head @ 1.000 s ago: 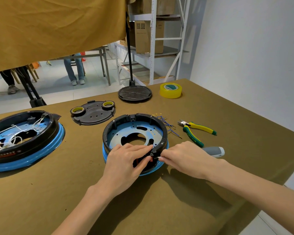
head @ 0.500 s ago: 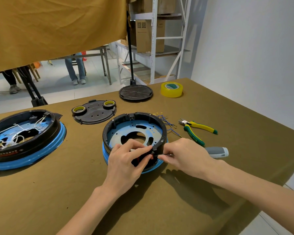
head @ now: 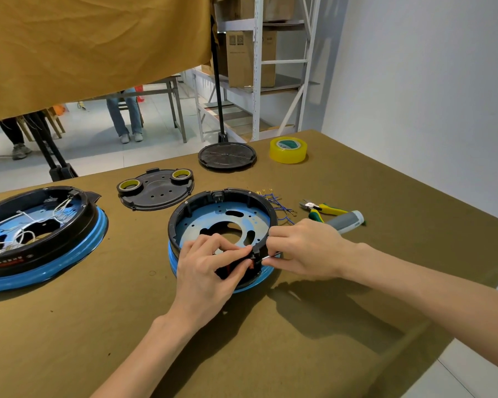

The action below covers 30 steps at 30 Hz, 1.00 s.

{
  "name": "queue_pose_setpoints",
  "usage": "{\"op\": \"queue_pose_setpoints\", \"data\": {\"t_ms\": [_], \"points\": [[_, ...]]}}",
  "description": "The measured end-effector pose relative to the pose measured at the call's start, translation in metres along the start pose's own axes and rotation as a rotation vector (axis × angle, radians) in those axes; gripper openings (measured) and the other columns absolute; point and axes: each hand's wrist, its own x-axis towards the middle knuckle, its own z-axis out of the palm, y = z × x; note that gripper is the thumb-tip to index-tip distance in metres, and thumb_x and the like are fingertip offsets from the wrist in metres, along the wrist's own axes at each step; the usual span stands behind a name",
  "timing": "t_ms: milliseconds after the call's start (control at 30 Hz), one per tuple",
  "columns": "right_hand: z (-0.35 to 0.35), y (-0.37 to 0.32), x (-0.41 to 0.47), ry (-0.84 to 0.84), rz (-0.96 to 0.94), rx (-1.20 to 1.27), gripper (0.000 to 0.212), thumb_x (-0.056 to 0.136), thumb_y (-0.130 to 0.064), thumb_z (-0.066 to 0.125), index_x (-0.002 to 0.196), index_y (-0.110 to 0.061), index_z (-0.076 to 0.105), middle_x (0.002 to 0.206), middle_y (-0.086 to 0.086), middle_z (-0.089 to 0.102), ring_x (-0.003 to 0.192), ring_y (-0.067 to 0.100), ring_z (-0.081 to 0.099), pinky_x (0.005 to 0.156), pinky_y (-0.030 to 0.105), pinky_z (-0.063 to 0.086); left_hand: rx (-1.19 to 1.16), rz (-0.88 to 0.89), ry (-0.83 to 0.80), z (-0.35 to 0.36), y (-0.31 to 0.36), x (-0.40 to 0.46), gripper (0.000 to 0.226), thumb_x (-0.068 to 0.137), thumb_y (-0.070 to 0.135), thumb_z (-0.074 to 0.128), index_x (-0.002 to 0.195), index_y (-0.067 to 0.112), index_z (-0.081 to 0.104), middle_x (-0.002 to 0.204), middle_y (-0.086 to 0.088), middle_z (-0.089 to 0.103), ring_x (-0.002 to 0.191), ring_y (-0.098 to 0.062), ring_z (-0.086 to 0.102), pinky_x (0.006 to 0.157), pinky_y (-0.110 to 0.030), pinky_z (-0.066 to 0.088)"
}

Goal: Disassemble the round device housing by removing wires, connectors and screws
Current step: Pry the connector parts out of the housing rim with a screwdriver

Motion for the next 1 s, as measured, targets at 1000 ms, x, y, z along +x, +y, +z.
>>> {"op": "queue_pose_setpoints", "data": {"t_ms": [1000], "points": [[-0.013,0.008,0.024,-0.146,-0.031,0.142,0.026,0.098,-0.041,0.064,0.117,-0.027,0.075,0.081,-0.019,0.042,0.069,0.003,0.04,0.054,0.035,0.052,-0.008,0.062,0.053,0.005,-0.009,-0.003,0.026,0.091,0.041,0.066,0.11,0.029,0.079,0.097,0.011,0.071,0.087,-0.007,0.056,0.078,-0.027,0.034]]}}
